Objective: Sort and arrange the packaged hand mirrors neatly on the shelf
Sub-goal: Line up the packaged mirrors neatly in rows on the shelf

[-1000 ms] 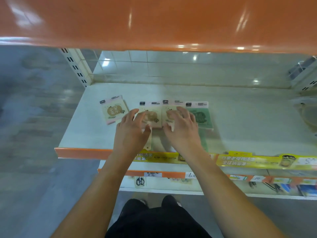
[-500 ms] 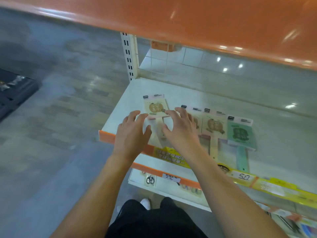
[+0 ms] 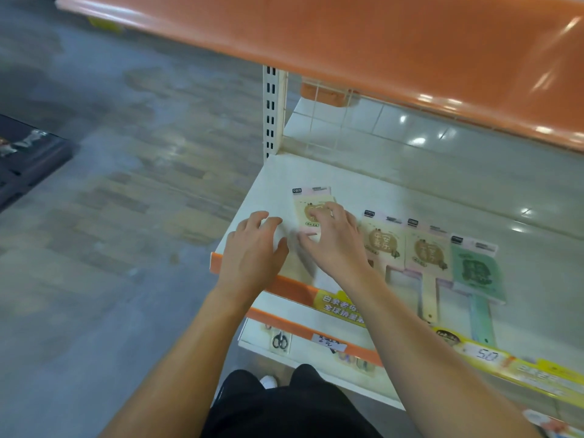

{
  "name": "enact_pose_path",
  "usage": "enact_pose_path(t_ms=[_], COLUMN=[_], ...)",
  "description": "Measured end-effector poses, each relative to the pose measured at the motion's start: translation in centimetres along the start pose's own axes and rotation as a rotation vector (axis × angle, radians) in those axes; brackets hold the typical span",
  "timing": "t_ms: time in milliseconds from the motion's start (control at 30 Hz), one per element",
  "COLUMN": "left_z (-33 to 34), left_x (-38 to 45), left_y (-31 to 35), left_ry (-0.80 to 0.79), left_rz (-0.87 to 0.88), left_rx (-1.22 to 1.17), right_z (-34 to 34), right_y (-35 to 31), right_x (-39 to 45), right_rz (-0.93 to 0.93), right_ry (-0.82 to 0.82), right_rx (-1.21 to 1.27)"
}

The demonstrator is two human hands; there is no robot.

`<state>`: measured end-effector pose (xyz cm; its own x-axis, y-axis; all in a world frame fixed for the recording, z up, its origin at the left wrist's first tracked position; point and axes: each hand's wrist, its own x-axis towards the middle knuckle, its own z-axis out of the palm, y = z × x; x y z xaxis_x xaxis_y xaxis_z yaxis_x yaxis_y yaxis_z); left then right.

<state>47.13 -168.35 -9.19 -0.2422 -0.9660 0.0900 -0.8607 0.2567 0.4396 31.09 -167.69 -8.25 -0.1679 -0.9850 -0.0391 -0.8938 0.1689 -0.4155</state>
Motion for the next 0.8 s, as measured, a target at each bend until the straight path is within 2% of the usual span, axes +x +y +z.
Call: enact_pose_path(t_ms=[133,367,800], left_z=[-0.2,-0.7,-1.2], left_x=[0.8,1.3,0.2], left_y=[-0.8,-1.5,-2.0], left_ry=[0.002,0.013,0.105], left_rz=[0.009,0.008,0.012], left_rx=[-0.019,-0.044,-0.052], right_z=[0.7,1.1,1.6], right_y=[-0.4,-1.5,-2.8], right_x=[0.6,1.1,-0.4], right_rz=[0.04,0.074,0.092], right_ry=[-0.039,-0.008,0.138], right_rx=[-0.059,-0.083,0.001])
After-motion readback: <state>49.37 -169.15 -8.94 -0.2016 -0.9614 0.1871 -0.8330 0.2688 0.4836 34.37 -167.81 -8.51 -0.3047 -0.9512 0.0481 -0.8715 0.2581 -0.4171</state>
